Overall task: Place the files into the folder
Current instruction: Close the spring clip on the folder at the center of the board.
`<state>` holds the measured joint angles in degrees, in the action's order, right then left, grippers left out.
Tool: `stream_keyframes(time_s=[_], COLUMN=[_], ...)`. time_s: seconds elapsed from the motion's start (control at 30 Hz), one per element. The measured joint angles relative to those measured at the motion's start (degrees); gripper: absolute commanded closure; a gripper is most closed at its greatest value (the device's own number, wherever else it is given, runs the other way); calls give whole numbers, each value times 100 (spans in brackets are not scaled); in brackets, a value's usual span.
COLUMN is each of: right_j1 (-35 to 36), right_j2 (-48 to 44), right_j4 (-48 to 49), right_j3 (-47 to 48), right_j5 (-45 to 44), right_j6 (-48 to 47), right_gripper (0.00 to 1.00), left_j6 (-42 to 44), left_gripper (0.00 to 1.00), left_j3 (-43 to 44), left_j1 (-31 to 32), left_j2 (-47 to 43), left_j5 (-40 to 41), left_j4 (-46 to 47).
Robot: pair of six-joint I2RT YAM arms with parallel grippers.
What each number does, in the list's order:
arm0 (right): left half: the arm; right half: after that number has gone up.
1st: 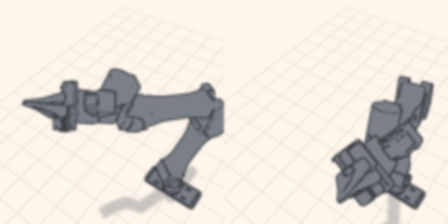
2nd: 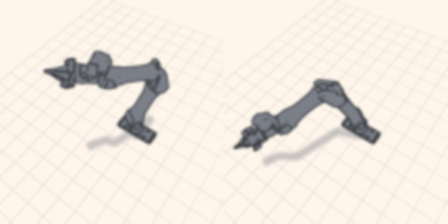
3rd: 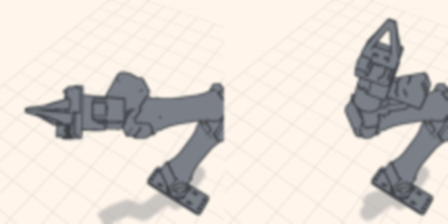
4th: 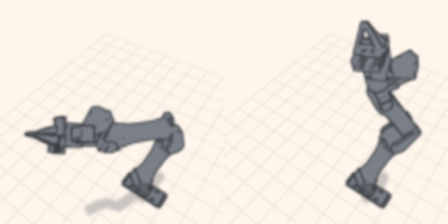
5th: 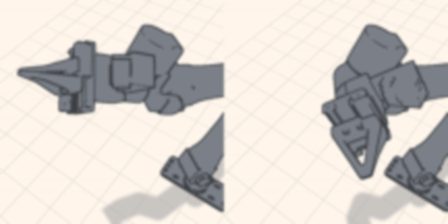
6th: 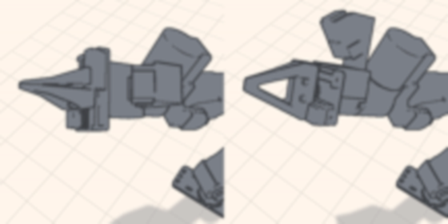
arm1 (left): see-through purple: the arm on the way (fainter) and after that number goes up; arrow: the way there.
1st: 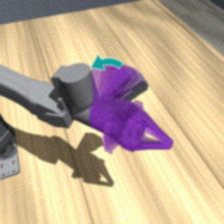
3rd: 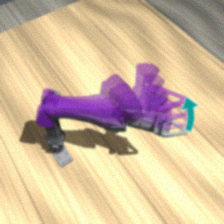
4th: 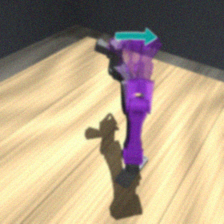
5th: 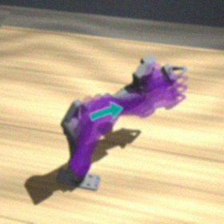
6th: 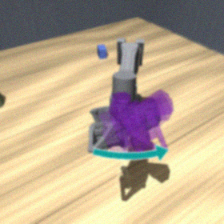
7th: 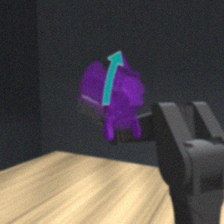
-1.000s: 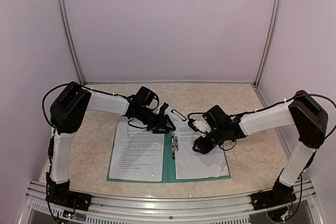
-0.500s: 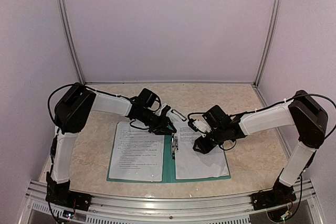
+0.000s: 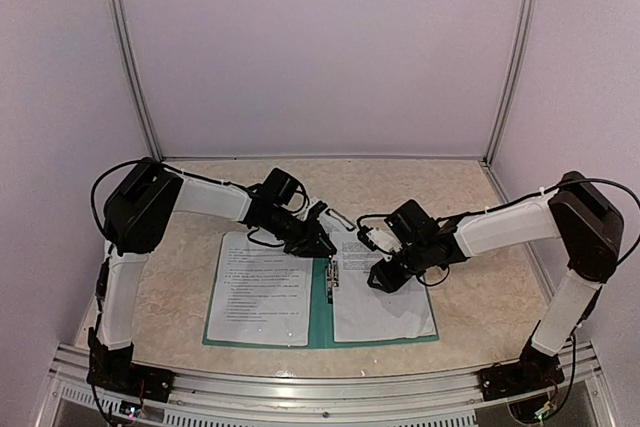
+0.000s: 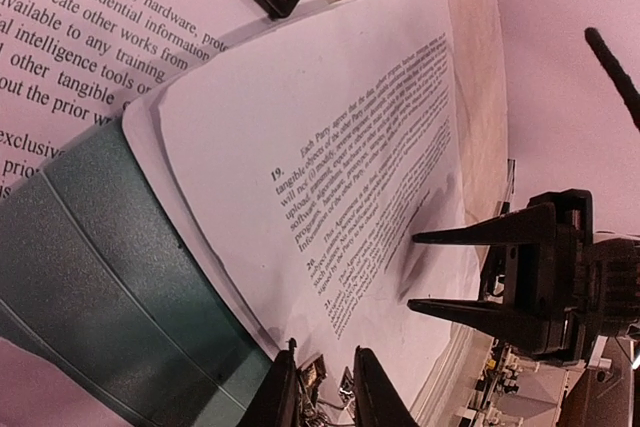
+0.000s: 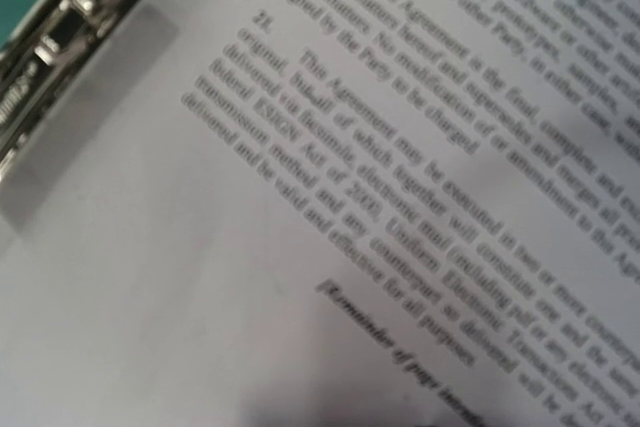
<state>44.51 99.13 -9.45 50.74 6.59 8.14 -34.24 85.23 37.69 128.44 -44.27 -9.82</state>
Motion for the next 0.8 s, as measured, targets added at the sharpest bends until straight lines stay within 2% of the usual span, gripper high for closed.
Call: stream_keyframes(time_s=[0.27, 0.8], right_j1=[0, 0], right_j2=[15, 44], right_j4=[-15, -63], right_j3=[22, 74], right_j5=[2, 2], right_j6=[-2, -17], right_gripper=[64, 64], left_j6=[15, 96], left_gripper=[86, 87], left_j3=[-59, -348], left_j1=[0, 0], left_j2=[-9, -367], left_j5=[-101, -225], left_j4=[57, 214])
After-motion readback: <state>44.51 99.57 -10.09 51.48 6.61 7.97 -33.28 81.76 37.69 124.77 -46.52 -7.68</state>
